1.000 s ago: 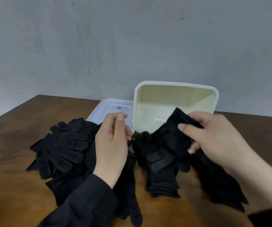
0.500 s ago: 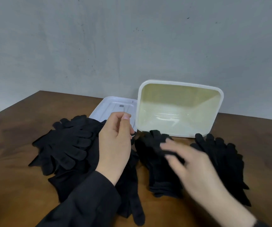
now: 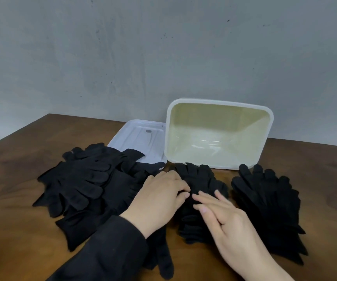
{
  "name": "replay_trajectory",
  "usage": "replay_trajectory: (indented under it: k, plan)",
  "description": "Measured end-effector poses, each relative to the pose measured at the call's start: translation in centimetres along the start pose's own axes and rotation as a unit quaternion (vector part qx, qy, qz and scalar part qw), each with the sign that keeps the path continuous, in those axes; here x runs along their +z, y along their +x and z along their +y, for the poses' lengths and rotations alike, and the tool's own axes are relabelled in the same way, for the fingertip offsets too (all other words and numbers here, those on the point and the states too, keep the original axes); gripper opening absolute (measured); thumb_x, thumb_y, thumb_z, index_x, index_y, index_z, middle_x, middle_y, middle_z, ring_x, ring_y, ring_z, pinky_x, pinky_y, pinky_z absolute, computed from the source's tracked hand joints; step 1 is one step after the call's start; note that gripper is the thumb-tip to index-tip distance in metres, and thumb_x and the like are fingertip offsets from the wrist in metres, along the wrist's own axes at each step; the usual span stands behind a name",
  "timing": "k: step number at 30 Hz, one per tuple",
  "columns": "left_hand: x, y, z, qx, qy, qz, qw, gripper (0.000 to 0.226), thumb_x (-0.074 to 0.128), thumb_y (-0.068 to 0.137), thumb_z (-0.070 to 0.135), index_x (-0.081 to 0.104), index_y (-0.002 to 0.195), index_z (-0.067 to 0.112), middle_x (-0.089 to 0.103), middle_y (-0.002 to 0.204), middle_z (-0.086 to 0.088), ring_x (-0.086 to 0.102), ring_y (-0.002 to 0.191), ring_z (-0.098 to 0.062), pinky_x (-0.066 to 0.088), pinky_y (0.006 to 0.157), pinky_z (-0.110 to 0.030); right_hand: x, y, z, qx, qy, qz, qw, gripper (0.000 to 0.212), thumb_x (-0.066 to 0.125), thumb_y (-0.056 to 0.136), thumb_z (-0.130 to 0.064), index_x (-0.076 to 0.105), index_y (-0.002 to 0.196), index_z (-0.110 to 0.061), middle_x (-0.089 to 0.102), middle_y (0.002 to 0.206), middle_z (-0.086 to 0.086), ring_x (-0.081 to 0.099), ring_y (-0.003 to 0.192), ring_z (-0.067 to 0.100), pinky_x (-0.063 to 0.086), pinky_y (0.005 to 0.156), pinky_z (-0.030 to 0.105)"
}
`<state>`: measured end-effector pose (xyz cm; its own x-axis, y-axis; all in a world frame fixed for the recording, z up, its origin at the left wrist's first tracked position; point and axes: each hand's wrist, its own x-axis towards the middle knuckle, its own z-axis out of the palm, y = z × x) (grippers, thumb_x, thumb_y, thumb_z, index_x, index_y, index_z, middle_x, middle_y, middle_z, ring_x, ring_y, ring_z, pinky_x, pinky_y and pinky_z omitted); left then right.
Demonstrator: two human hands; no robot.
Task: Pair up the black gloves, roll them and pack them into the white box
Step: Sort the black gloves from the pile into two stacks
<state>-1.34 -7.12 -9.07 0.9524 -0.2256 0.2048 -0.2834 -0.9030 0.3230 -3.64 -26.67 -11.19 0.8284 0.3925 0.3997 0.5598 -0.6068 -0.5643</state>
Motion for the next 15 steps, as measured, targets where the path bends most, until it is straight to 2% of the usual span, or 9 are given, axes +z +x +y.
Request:
replay_trajectory:
  k: [2,5,8,10,12,15]
  plan:
    - [-0.4,0.0,0.2,0.001,-0.007,0.021,1.000,0.030,0.043,0.102,0.040,0.060,0.127,0.038,0.053,0.125,0.018,0.047,0.116,-0.007,0.035,0.101,-0.032,-0.1,0.0,0.1,0.026,0.038,-0.004,0.999,0.033,0.049,0.099,-0.040,0.070,0.122,-0.031,0.060,0.129,-0.028,0.042,0.128,-0.019,0.030,0.112,0.011]
    - [-2.1,-0.1,-0.6,-0.025,-0.030,0.083,0.996,0.025,0.049,0.099,0.037,0.064,0.120,0.035,0.060,0.115,0.016,0.053,0.107,-0.008,0.040,0.100,-0.036,0.0,-0.1,0.3,0.029,0.038,-0.019,0.999,0.026,0.060,0.095,-0.031,0.070,0.117,-0.038,0.060,0.126,-0.035,0.040,0.127,-0.022,0.027,0.106,0.002]
    - [-4.5,-0.7,-3.1,-0.105,-0.075,0.192,0.973,0.018,0.059,0.094,0.034,0.070,0.109,0.030,0.064,0.100,0.013,0.057,0.093,-0.009,0.048,0.090,-0.033,0.0,-0.2,0.5,0.040,0.044,-0.035,0.998,0.024,0.060,0.094,-0.033,0.068,0.112,-0.046,0.053,0.126,-0.044,0.038,0.128,-0.022,0.028,0.100,-0.003]
    - [-6.0,-1.4,-5.4,-0.156,-0.067,0.220,0.960,0.015,0.064,0.091,0.035,0.070,0.104,0.030,0.062,0.096,0.015,0.056,0.088,-0.006,0.050,0.086,-0.031,0.0,-0.2,0.6,0.040,0.045,-0.041,0.997,0.023,0.059,0.095,-0.034,0.068,0.112,-0.046,0.049,0.127,-0.047,0.038,0.127,-0.023,0.026,0.099,-0.004]
    - [-6.9,-2.3,-7.7,-0.168,-0.053,0.164,0.971,0.013,0.067,0.089,0.038,0.069,0.101,0.034,0.061,0.097,0.019,0.055,0.091,-0.001,0.050,0.088,-0.031,-0.1,-0.2,0.5,0.044,0.047,-0.044,0.997,0.022,0.059,0.096,-0.034,0.069,0.111,-0.045,0.049,0.127,-0.048,0.038,0.126,-0.024,0.024,0.100,-0.005]
    - [-7.4,-3.6,-9.6,-0.110,-0.046,0.011,0.993,0.018,0.068,0.088,0.032,0.071,0.104,0.040,0.061,0.107,0.027,0.053,0.107,0.002,0.042,0.103,-0.034,-0.3,-0.2,0.3,0.054,0.057,-0.045,0.996,0.022,0.058,0.096,-0.033,0.069,0.111,-0.045,0.049,0.127,-0.048,0.039,0.125,-0.024,0.026,0.100,-0.003]
